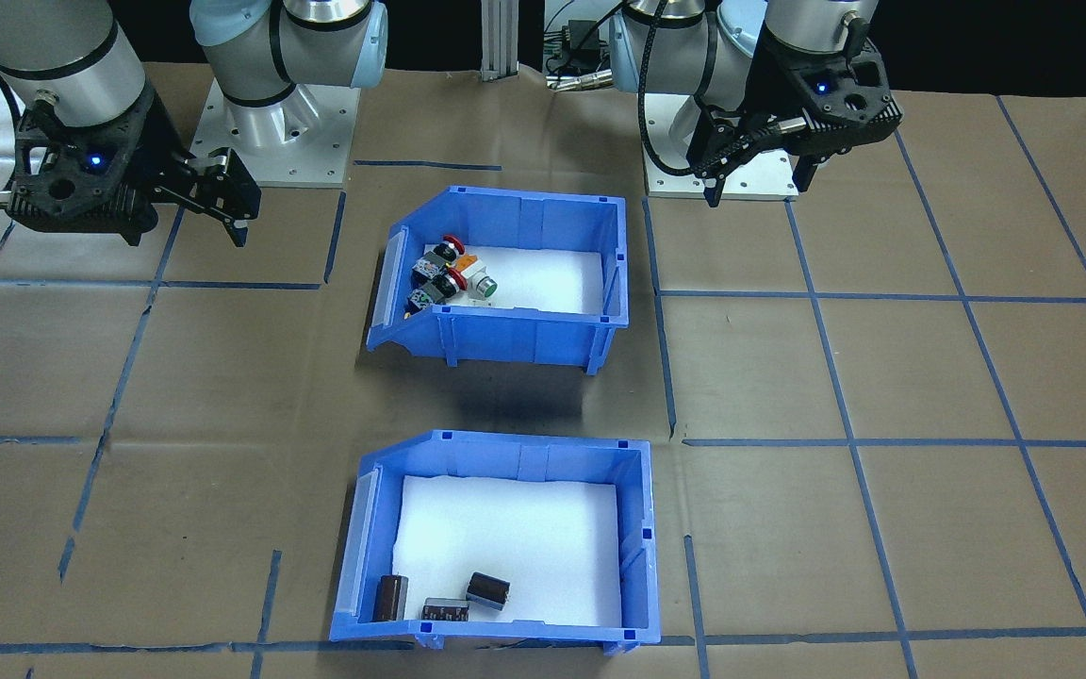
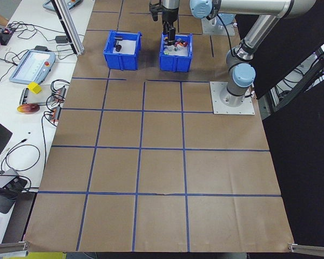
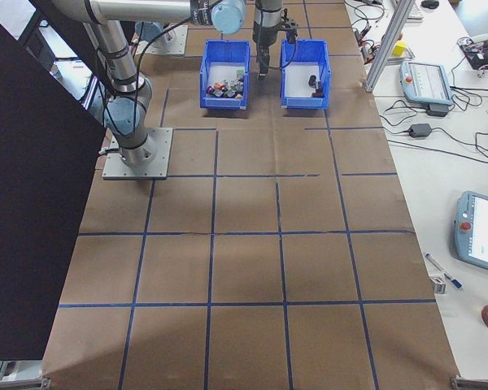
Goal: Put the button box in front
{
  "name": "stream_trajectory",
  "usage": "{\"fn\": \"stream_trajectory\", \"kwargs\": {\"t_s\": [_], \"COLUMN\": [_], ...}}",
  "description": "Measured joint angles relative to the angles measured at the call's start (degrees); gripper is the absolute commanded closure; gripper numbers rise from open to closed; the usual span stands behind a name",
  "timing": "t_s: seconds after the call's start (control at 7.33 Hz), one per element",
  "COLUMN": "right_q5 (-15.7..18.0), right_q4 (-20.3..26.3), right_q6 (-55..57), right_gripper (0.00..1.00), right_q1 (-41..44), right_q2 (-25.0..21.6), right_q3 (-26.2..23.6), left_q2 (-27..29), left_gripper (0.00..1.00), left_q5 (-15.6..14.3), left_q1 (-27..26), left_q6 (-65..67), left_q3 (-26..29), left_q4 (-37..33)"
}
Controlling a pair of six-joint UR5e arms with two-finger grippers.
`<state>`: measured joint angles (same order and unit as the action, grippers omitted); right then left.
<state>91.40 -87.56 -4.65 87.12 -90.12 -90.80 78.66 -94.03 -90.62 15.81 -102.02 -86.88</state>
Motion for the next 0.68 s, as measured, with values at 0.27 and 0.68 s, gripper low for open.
{"fn": "stream_trajectory", "kwargs": {"t_s": [0.27,0.68], "right_q5": [0.06,0.01], "right_q4": [-0.15,-0.56], "right_q6": [-0.66,-8.13], "right_gripper": [0.00,0.00], "right_q1": [0.06,1.36], "right_q2": [0.70,3.05], "right_q3": [0.27,2.40], "left_q2": [-1.02,-5.31], "left_gripper": [0.01,0.01], "left_q5": [1.56,12.88], "left_q1": [-0.12,-0.20], "left_q6": [1.67,12.57], "left_q3": [-1.55,-6.70], "left_q4": [-1.86,-2.65]}}
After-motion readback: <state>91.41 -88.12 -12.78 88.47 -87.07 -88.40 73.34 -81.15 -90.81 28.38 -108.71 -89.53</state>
